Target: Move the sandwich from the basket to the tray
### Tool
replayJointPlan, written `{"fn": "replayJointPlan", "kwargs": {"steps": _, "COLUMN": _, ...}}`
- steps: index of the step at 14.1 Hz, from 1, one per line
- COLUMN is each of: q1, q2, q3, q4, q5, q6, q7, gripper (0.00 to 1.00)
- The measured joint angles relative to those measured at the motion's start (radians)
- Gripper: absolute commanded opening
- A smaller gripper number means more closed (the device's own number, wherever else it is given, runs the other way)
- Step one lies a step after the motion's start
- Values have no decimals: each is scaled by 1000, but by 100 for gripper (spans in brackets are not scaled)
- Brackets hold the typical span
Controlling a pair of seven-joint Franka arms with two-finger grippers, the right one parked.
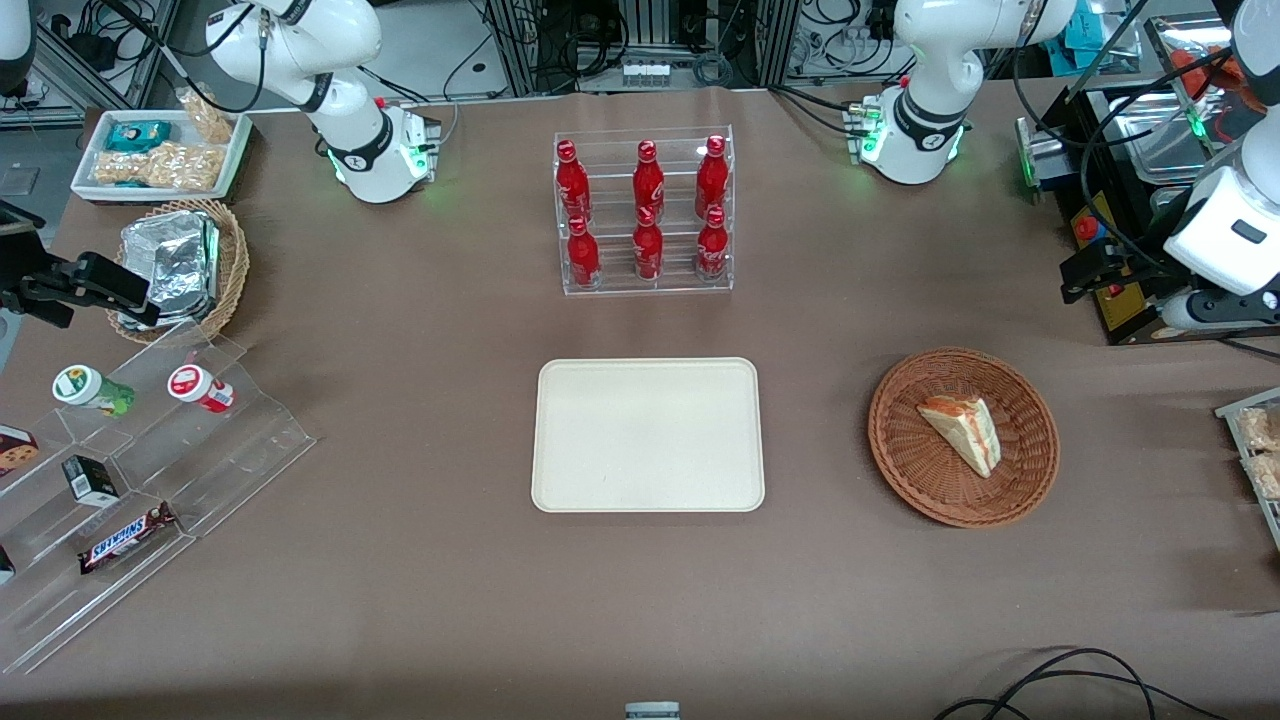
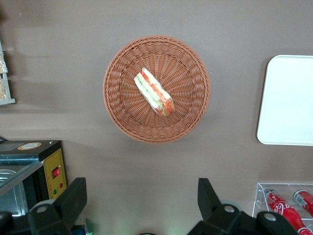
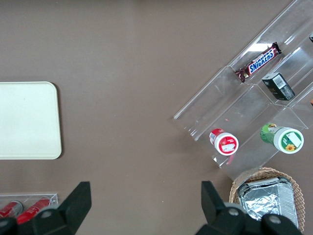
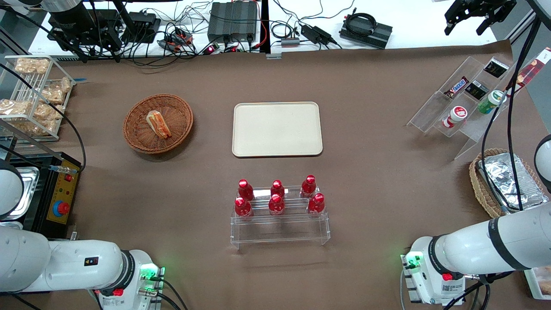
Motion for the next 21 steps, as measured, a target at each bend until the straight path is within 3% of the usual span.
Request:
{"fn": "replayJointPlan", "kwargs": {"steps": 7, "q1": -8, "q2": 27, "q3": -6, "q4": -11, "q5": 0, "q6": -40, "q7": 0, "gripper": 100}}
{"fn": "replayJointPlan", "kwargs": {"steps": 11, "q1": -9, "q2": 114, "q3": -6, "q4": -57, "q5": 1, "q6": -9, "q7": 0, "gripper": 100}}
{"fn": "replayJointPlan", "kwargs": {"steps": 17, "q1": -5, "q2": 258, "q3": 1, "q4": -243, "q5": 1, "q6": 392, "q7": -63, "gripper": 100}}
{"fn": "replayJointPlan", "kwargs": {"steps": 21, "q1": 1, "q2": 284, "q3": 5, "q4": -402, "q5": 1, "q6": 666, "q7": -300, "gripper": 100}}
